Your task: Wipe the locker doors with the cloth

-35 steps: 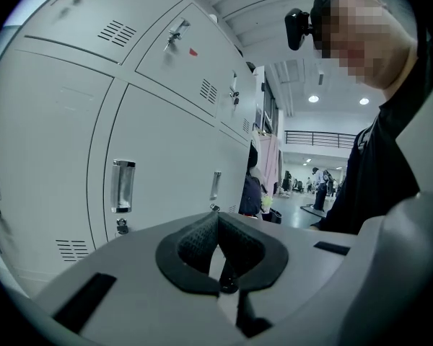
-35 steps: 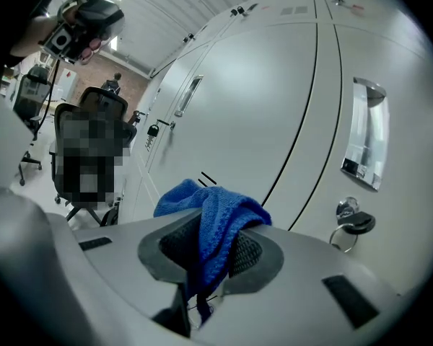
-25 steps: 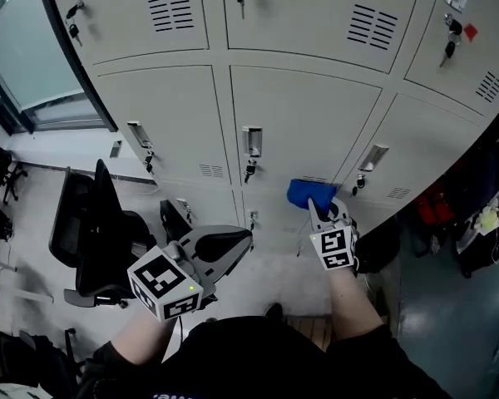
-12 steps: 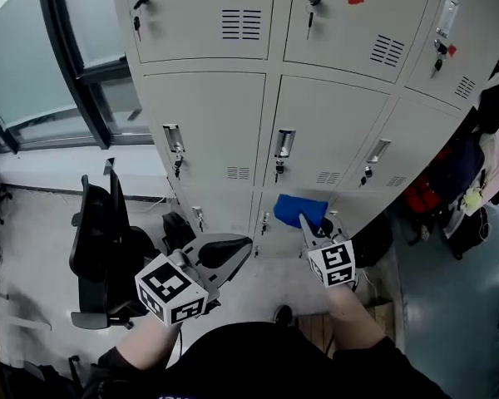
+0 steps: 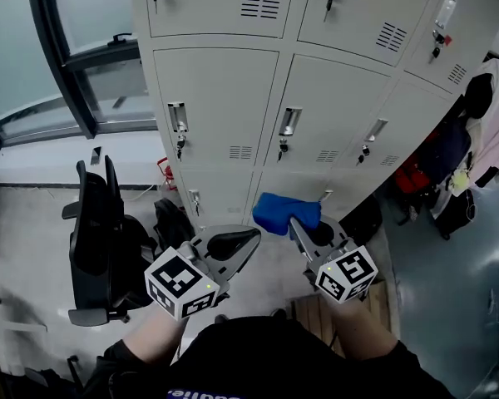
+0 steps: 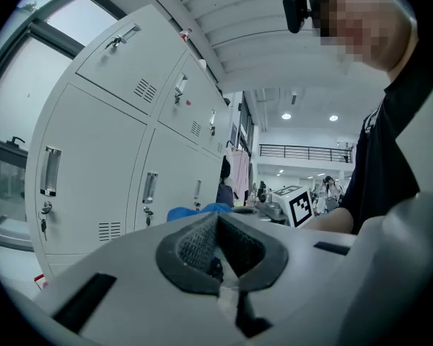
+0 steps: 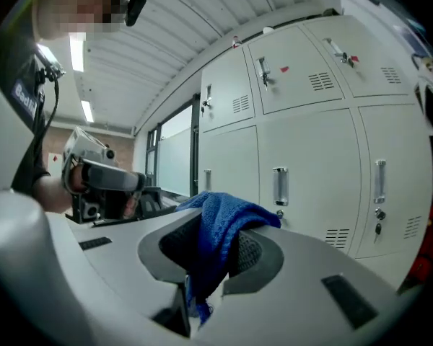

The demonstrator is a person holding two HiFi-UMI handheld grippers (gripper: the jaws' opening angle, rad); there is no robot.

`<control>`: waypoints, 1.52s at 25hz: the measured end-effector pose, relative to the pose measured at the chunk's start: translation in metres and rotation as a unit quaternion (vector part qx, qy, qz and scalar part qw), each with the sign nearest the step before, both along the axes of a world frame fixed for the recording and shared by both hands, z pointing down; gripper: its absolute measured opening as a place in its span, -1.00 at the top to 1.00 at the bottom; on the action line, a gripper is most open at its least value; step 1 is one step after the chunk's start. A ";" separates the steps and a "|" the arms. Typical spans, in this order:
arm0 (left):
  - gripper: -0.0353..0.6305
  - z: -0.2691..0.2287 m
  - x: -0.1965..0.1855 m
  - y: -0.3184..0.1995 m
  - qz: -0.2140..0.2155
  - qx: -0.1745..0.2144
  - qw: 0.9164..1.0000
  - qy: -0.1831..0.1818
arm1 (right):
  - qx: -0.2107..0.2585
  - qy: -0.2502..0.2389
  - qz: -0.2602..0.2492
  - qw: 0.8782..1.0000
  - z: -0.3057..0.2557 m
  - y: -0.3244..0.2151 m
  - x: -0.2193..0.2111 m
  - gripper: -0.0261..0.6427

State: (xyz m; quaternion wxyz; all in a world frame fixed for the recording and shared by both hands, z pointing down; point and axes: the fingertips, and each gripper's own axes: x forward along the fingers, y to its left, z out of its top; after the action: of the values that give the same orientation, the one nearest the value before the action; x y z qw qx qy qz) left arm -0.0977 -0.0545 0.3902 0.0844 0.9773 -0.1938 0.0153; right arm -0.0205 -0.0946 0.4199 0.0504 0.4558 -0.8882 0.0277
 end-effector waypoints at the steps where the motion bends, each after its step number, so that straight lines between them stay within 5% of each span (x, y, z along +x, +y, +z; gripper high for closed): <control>1: 0.87 -0.002 0.002 0.002 0.001 0.001 1.000 0.000 | -0.002 -0.011 -0.010 1.000 -0.006 0.007 -0.004 0.73; 14: 0.87 -0.026 0.037 0.024 0.026 0.020 0.999 -0.017 | 0.010 -0.104 -0.062 0.993 -0.051 0.055 0.002 0.73; 38: 0.87 -0.019 0.027 0.033 0.030 0.015 0.999 -0.021 | 0.007 -0.110 -0.077 0.991 -0.048 0.062 -0.016 0.73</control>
State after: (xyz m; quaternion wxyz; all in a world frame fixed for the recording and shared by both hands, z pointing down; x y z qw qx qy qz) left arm -0.0706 -0.0220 0.3716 0.0651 0.9833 -0.1661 0.0358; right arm -0.0366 -0.0323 0.3724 -0.0486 0.3805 -0.9211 0.0668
